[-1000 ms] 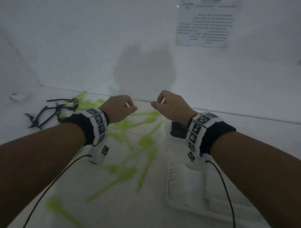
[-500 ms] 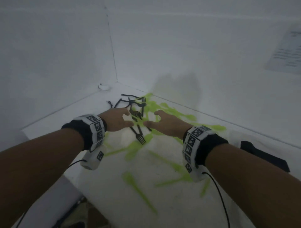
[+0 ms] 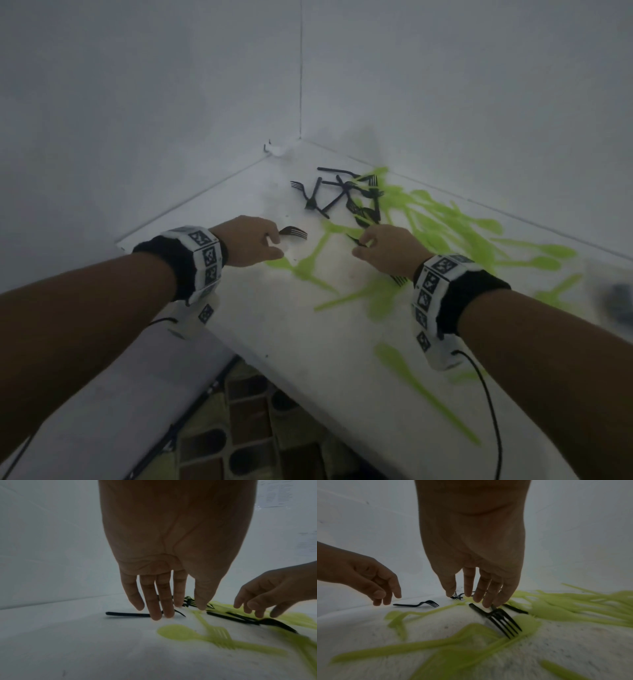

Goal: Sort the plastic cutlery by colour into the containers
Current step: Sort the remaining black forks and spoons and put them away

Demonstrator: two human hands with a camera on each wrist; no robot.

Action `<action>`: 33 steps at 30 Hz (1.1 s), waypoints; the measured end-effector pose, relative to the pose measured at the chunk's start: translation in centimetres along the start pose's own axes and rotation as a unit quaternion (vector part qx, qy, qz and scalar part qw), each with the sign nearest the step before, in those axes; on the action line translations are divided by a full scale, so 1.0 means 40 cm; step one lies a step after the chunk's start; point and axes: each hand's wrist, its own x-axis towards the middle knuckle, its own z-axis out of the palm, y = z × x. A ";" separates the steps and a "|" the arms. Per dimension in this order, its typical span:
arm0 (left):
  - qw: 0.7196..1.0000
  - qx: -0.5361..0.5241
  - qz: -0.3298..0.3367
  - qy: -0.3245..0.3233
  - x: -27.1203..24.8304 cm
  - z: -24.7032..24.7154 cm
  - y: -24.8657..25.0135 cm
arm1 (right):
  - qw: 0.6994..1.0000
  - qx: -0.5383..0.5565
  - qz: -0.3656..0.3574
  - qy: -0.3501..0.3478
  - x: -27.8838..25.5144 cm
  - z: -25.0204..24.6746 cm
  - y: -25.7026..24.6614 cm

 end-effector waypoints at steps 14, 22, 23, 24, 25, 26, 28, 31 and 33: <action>0.992 0.104 -0.044 0.049 0.169 0.070 -0.028 | 0.993 -0.115 0.015 -0.002 0.077 0.027 0.056; 0.994 0.093 -0.024 0.060 0.208 0.063 -0.043 | 0.991 -0.124 0.015 -0.054 0.143 -0.017 0.045; 0.994 0.084 -0.015 0.067 0.207 0.064 -0.040 | 0.990 -0.125 0.013 -0.057 0.147 -0.019 0.042; 0.995 0.071 -0.002 0.072 0.207 0.063 -0.035 | 0.990 -0.125 0.015 -0.061 0.150 -0.021 0.040; 0.996 0.053 0.012 0.076 0.210 0.059 -0.028 | 0.990 -0.124 0.018 -0.065 0.152 -0.026 0.040; 0.996 0.037 0.023 0.077 0.213 0.052 -0.023 | 0.990 -0.123 0.020 -0.071 0.156 -0.029 0.039; 0.996 0.017 0.043 0.071 0.228 0.035 -0.019 | 0.989 -0.121 0.023 -0.086 0.165 -0.034 0.036; 0.994 0.016 0.084 0.075 0.274 0.011 -0.026 | 0.987 -0.124 0.027 -0.100 0.178 -0.040 0.032; 0.990 0.042 0.116 0.072 0.316 -0.001 -0.034 | 0.986 -0.127 0.042 -0.101 0.183 -0.039 0.028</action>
